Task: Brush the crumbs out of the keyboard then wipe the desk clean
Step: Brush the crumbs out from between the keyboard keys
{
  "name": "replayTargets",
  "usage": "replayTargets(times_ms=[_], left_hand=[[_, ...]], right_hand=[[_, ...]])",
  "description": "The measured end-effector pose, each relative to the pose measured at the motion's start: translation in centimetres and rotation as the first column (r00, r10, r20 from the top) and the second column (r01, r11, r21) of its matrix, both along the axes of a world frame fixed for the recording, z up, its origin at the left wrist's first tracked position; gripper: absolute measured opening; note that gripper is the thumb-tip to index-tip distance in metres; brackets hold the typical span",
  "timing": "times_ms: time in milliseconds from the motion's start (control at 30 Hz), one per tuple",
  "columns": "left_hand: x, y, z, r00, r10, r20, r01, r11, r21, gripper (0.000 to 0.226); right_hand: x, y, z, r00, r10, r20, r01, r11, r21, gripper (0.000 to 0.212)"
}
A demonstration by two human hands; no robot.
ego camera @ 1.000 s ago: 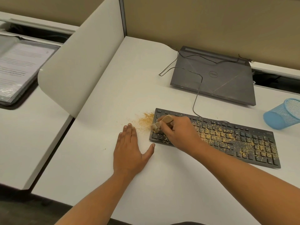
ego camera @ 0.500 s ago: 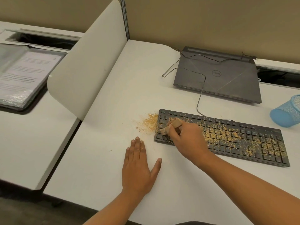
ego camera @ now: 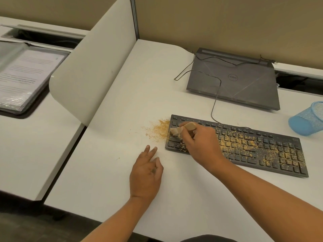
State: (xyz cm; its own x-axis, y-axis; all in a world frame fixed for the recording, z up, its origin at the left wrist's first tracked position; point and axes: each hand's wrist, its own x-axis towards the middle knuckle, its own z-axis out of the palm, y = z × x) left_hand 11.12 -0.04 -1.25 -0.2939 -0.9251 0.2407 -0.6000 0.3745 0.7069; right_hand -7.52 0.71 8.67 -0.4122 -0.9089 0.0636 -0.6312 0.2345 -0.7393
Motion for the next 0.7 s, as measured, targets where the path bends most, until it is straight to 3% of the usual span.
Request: replayTargets(times_ms=[33,100,300,467,700], left_hand=[[0.1,0.2,0.2,0.999,-0.020,0.047,0.019,1.000,0.018,0.018],[0.2,0.7,0.4,0.981,-0.077,0.179,0.072,0.997,0.031,0.052],[0.2,3.1,-0.1,0.842,-0.213,0.495,0.244,0.970,0.004,0.063],[0.3,4.1,-0.4,0.823,-0.231,0.519,0.256,0.966,0.025,0.072],[0.3,4.1,-0.1,0.814,-0.253,0.523,0.262,0.963,0.058,0.072]], right_hand=[[-0.2,-0.3,-0.1,1.000,-0.013,-0.022,0.013,1.000,0.003,0.020],[-0.3,-0.9,-0.5,0.997,0.016,-0.077,-0.013,0.999,0.041,0.021],[-0.4,-1.9,0.9,0.994,0.088,-0.063,-0.086,0.995,0.043,0.024],[-1.0,-2.9,1.5,0.959,0.247,-0.142,-0.215,0.953,0.212,0.025],[-1.3,-3.9,1.2,0.932,0.310,-0.187,-0.250,0.925,0.287,0.031]])
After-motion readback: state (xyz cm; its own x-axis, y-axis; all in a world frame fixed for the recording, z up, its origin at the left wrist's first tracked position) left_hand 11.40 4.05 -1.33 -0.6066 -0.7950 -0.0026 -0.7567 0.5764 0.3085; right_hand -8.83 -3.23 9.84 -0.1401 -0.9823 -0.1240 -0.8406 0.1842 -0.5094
